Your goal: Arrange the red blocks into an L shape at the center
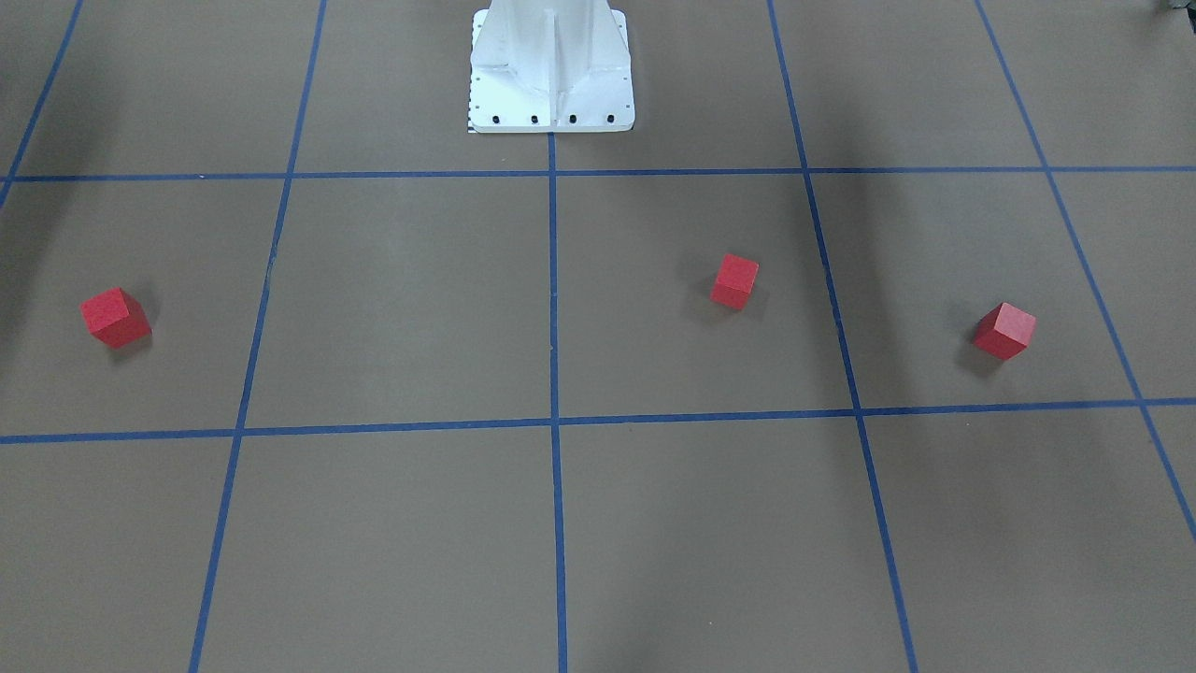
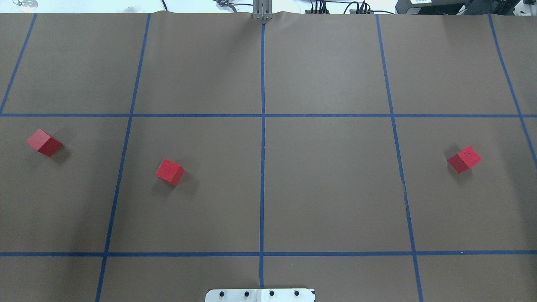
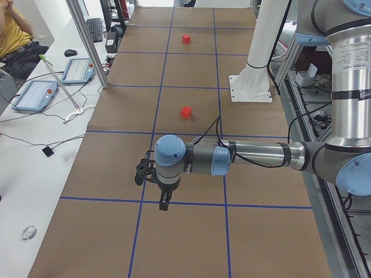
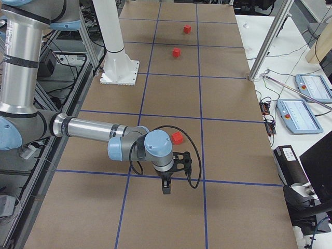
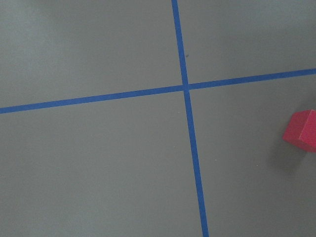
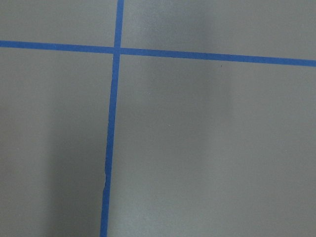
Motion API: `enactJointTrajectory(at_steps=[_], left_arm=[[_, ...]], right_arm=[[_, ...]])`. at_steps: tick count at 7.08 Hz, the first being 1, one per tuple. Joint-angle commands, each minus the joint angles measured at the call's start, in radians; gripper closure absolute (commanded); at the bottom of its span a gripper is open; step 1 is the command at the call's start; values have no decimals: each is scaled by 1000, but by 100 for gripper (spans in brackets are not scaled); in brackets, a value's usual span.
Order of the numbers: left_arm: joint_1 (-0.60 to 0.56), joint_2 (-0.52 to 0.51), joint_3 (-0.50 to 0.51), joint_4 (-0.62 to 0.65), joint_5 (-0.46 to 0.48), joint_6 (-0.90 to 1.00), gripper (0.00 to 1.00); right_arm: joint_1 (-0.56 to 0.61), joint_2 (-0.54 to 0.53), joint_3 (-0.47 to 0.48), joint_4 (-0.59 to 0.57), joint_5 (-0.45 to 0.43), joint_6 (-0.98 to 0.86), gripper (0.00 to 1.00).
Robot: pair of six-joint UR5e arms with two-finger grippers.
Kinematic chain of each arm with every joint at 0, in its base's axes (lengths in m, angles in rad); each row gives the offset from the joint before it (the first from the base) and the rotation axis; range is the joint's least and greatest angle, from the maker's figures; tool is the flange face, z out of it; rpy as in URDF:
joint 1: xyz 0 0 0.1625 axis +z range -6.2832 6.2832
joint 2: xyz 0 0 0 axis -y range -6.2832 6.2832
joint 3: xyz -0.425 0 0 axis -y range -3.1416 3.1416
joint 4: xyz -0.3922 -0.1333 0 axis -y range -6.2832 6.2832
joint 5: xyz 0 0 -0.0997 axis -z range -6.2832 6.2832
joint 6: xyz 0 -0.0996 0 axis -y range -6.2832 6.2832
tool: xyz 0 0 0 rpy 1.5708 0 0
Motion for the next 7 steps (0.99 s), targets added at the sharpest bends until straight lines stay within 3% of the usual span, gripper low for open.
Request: enactJointTrajectory(at_steps=[1,3,5,7], left_arm=[[2,-37,-31,-4,-2,-14,0],[3,-147,-29,-69,-2,-14,0],[5,-160,-25,-108,-8,-22,0],[9,-151,-17,-218,-11,-77,0]], right_arm=[[0,15,65,0,1,2,0],[0,26,53,91,18,9,0],[0,27,48,127,38,9,0],[-67,36,47,262,96,14,1]])
